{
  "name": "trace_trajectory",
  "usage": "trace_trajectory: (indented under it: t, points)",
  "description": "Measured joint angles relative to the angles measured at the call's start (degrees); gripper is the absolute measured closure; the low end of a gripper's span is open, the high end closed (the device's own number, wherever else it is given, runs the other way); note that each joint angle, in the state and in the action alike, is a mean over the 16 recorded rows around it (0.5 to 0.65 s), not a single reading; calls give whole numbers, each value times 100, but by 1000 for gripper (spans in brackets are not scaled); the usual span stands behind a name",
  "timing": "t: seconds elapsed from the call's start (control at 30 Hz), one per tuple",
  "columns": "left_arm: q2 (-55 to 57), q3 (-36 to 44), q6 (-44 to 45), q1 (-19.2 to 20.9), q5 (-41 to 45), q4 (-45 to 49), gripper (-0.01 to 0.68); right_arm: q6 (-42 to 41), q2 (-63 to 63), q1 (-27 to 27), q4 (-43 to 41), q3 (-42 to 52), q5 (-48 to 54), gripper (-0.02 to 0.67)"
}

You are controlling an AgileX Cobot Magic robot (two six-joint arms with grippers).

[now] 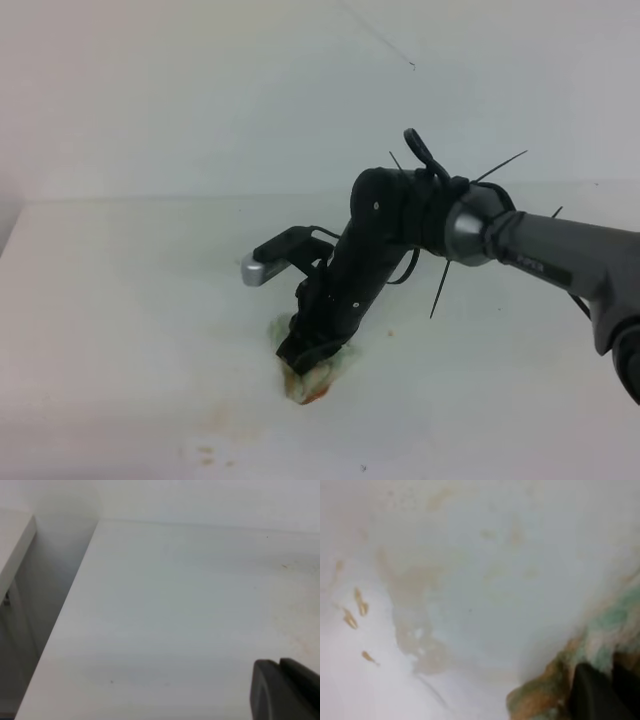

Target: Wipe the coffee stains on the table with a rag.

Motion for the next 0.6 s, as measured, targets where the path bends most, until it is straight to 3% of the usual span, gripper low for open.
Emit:
trace_trajectory:
  t: [0.6]
  points:
    - [0, 0, 0, 0, 0, 0, 672, 672, -264, 143, -346, -10, -274, 632]
